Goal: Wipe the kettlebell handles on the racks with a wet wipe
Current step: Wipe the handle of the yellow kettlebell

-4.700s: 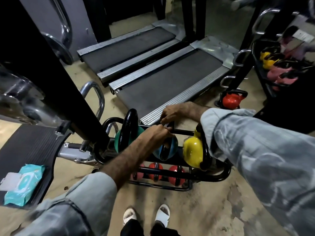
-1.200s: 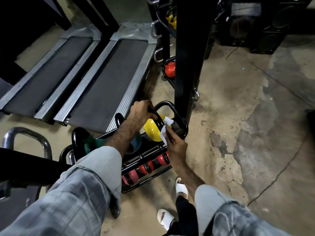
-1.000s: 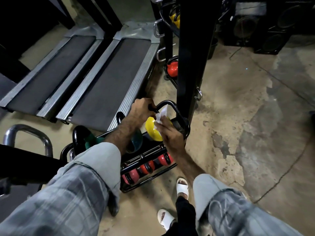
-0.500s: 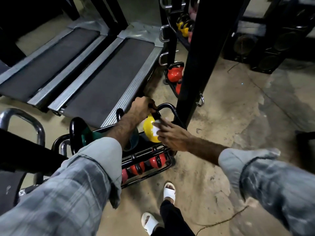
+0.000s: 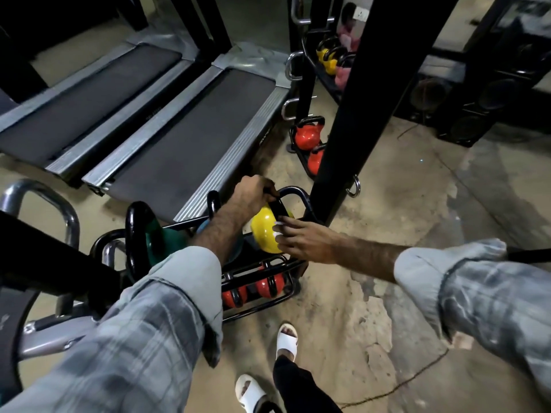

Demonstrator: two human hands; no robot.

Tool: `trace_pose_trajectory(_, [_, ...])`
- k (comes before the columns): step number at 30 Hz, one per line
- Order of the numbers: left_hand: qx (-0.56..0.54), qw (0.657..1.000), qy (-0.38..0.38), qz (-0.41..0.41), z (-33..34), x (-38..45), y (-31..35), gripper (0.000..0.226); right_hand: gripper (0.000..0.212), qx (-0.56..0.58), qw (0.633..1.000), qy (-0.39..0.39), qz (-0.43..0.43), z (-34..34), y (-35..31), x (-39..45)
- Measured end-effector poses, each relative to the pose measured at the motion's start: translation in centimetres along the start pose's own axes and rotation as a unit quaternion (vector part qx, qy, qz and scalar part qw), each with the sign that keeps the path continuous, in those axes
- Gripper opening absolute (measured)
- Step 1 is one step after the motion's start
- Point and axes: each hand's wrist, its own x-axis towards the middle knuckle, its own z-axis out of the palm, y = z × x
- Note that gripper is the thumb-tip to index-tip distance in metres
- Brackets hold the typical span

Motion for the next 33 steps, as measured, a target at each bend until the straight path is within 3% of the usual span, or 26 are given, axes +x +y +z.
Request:
trace_pose_trajectory(5, [-0.020, 1.000, -0.005, -0.002, -0.3, 0.0, 0.1, 0.023, 0.031, 0.158, 0.980, 0.058, 0.104, -0.2, -1.2, -2.3])
trace_pose_trajectory(9, [-0.010, 1.000, 0.005, -0.001, -0.2, -0.1, -0.2, 0.026, 0.043, 0.274, 0.901, 0.137, 0.306, -0.1, -5.3, -2.2])
trace_pose_trajectory(11, [-0.021, 1.000, 0.006, 0.001, 0.0, -0.1, -0.3, 0.026, 0.047, 0.338, 0.813, 0.191, 0.435, -0.3, -8.0, 0.0])
trace_pose_trajectory(14, [-0.031, 1.000, 0.002, -0.004, 0.0, -0.1, -0.3, 0.025, 0.054, 0.467, 0.565, 0.236, 0.638, -0.9, -8.8, 3.1])
trace_pose_trajectory(15, [-0.032, 0.999, -0.001, -0.005, 0.1, -0.1, -0.3, 0.024, 0.052, 0.497, 0.514, 0.241, 0.656, -0.8, -8.4, 3.3])
trace_pose_trajectory(16, [-0.032, 0.999, -0.001, -0.003, 0.0, -0.1, -0.3, 0.022, 0.050, 0.516, 0.492, 0.249, 0.656, -0.7, -7.8, 3.2])
trace_pose_trajectory(17, [-0.028, 1.000, 0.000, 0.000, 0.0, -0.1, -0.3, 0.022, 0.050, 0.525, 0.488, 0.254, 0.649, -0.8, -7.1, 2.7])
trace_pose_trajectory(22, [-0.047, 0.999, -0.005, -0.007, 0.0, 0.0, -0.2, 0.022, 0.029, 0.452, 0.558, 0.251, 0.649, -1.7, -4.5, 0.6])
trace_pose_trajectory(24, [-0.047, 0.999, -0.008, -0.009, 0.0, 0.0, -0.1, 0.022, 0.019, 0.458, 0.546, 0.261, 0.651, -1.9, -4.2, 0.9])
trace_pose_trajectory(28, [-0.047, 0.999, -0.008, -0.011, 0.0, 0.0, -0.2, 0.023, 0.018, 0.499, 0.485, 0.227, 0.681, -2.2, -5.4, 1.2])
trace_pose_trajectory(33, [-0.042, 0.999, 0.006, -0.011, -0.1, -0.1, 0.1, 0.026, 0.015, 0.647, 0.293, 0.160, 0.685, -0.7, -2.4, 2.8])
